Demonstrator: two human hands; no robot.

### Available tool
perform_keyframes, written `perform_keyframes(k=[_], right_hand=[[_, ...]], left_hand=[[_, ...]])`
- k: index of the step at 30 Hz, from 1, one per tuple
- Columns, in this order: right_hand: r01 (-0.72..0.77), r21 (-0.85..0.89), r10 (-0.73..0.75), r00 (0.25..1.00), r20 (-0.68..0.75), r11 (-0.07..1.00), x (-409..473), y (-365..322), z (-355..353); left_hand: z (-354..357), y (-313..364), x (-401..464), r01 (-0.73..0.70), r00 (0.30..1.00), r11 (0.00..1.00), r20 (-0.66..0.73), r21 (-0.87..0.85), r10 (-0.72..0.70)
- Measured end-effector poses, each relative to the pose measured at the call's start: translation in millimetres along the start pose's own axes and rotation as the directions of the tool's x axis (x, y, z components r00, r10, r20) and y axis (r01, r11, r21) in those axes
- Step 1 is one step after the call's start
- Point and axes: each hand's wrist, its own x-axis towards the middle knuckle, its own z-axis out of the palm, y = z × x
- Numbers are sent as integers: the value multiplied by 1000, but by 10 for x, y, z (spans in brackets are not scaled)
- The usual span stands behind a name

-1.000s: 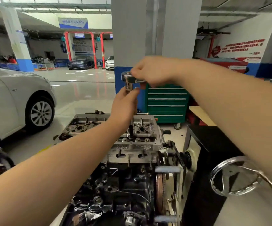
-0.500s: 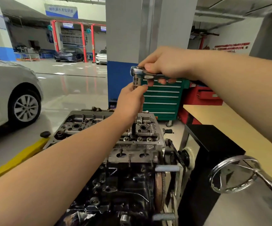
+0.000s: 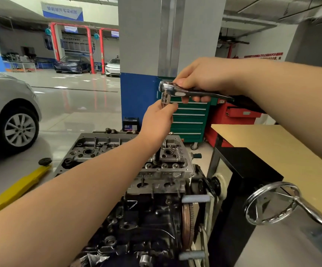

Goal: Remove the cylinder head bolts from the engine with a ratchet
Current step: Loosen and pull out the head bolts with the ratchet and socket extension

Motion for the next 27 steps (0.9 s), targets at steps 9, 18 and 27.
perform_keyframes(k=[9, 18, 27], right_hand=[[-155, 90, 152, 988, 36, 984, 17, -121, 10], [-137, 10, 137, 990, -37, 991, -3, -207, 92], [-19, -149, 11, 998, -57, 989, -77, -195, 59]], left_hand=[[-3, -14, 65, 0, 999, 991, -48, 133, 7], [-201, 108, 125, 6, 993, 977, 112, 213, -30], [-130, 28, 136, 144, 980, 988, 147, -62, -134]])
